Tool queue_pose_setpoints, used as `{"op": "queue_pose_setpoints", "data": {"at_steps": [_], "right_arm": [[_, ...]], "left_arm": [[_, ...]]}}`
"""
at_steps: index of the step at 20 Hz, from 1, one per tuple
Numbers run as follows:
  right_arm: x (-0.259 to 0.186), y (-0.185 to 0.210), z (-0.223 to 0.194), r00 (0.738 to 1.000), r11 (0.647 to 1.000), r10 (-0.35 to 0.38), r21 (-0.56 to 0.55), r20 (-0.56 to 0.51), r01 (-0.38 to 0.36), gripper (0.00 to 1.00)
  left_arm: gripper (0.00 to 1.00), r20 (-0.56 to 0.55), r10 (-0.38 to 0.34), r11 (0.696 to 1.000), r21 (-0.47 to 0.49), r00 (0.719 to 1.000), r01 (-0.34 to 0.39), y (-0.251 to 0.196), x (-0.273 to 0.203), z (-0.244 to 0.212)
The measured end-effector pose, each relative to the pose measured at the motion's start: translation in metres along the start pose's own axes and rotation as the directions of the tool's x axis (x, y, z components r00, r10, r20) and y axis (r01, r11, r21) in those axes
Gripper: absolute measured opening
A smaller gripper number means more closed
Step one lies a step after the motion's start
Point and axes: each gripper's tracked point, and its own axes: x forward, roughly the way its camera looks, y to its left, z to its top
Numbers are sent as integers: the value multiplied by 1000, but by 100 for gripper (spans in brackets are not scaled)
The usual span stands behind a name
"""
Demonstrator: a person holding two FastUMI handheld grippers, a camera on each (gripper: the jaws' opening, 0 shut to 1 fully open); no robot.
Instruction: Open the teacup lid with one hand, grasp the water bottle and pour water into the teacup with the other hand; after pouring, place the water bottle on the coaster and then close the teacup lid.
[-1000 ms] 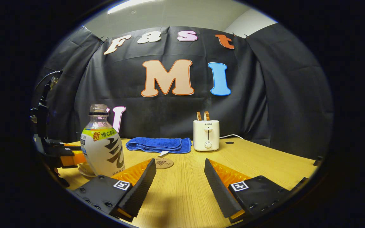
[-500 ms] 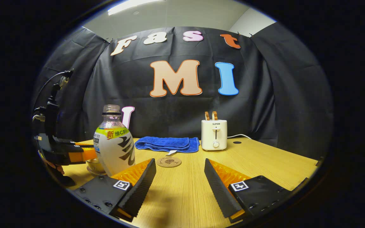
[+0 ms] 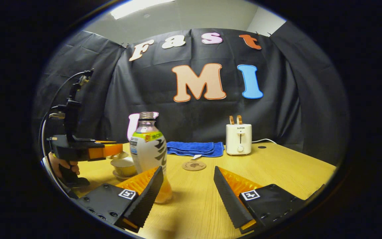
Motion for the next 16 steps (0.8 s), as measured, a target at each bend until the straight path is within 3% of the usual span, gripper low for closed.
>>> {"op": "queue_pose_setpoints", "data": {"at_steps": [9, 13, 15, 16], "right_arm": [[5, 44, -5, 993, 993, 112, 44, -26, -111, 94], [18, 57, -9, 989, 988, 142, 66, -42, -139, 100], [25, 61, -8, 989, 988, 143, 57, -43, -140, 94], [29, 63, -8, 989, 989, 141, 49, -42, -139, 96]], "left_arm": [[19, 25, 37, 999, 0, 999, -37, 25, -21, 6], [19, 32, 51, 999, -10, 998, -51, 37, -30, 8], [19, 37, 62, 998, -14, 997, -62, 43, -33, 10], [19, 42, 66, 998, -15, 997, -65, 45, -34, 11]]}}
